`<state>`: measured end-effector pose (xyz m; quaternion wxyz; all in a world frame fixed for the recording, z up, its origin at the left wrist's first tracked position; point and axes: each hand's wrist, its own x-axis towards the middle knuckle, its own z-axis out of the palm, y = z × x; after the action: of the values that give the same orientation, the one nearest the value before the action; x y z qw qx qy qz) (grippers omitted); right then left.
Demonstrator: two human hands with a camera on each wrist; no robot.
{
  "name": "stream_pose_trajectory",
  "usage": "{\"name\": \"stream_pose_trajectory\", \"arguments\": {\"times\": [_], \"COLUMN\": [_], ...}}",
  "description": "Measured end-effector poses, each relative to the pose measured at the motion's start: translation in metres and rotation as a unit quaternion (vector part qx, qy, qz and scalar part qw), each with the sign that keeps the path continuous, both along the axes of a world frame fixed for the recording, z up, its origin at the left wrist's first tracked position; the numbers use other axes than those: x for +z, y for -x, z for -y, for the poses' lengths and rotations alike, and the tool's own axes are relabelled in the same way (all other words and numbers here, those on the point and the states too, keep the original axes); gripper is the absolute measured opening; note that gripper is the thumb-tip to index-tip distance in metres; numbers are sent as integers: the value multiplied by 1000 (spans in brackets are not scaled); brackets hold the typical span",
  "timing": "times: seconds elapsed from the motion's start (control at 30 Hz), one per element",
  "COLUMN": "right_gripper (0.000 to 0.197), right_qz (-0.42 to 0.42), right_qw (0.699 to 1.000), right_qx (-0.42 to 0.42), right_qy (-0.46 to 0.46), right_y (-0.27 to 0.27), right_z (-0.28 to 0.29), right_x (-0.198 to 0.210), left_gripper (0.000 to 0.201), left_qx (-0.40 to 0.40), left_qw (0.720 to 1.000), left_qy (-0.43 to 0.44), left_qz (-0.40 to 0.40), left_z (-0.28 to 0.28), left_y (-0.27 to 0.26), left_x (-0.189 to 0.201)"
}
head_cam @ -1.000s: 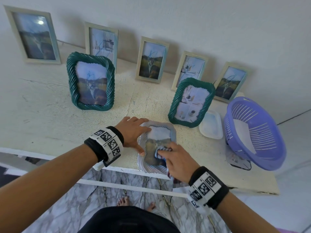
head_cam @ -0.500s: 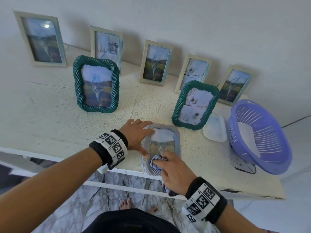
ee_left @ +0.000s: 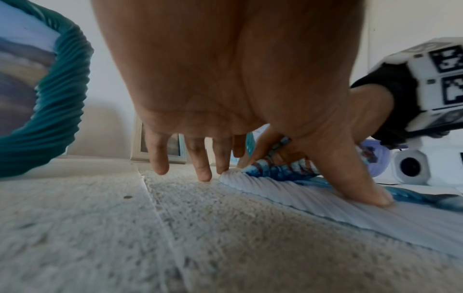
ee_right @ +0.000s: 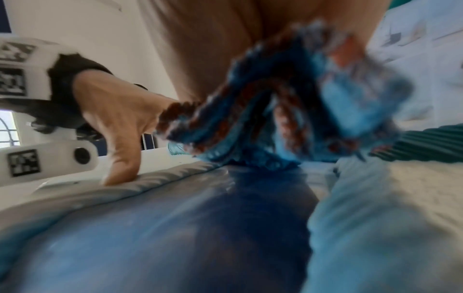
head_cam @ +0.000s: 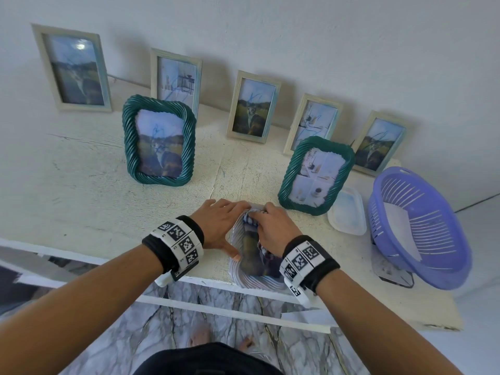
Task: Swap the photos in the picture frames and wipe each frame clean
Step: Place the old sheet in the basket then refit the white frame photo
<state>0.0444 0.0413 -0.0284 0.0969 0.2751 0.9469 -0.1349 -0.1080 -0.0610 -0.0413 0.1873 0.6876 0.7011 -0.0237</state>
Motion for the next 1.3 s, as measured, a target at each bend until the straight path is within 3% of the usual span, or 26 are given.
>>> {"name": "stream_pose_trajectory", "arguments": {"times": [0.13, 0.47, 0.63, 0.93, 1.1, 1.3], "right_gripper": [37, 39, 39, 48, 43, 40], "right_qz": [1, 31, 33, 18, -48, -50], "right_qw": [1000, 992, 989, 1000, 997, 992], "right_qx": [-6, 93, 97, 8, -65, -105], "right_qy": [-19, 86, 104, -16, 18, 54], "right_y": [5, -52, -48, -16, -31, -54], "right_z": [2, 49, 38, -18, -10, 19], "right_x": [0, 14, 12, 4, 0, -1], "left_gripper": [120, 121, 121, 118, 118, 117], "left_qx": [2, 6, 7, -1, -2, -9], "left_qw": [999, 999, 999, 999, 998, 997], "left_qy": [26, 26, 31, 38, 38, 50], "left_qz": [-19, -29, -30, -34, -43, -58], "left_z": [-1, -3, -4, -4, -5, -9], "left_y": [1, 1, 0, 1, -1, -4], "left_x": [-1, -1, 0, 1, 2, 7]}}
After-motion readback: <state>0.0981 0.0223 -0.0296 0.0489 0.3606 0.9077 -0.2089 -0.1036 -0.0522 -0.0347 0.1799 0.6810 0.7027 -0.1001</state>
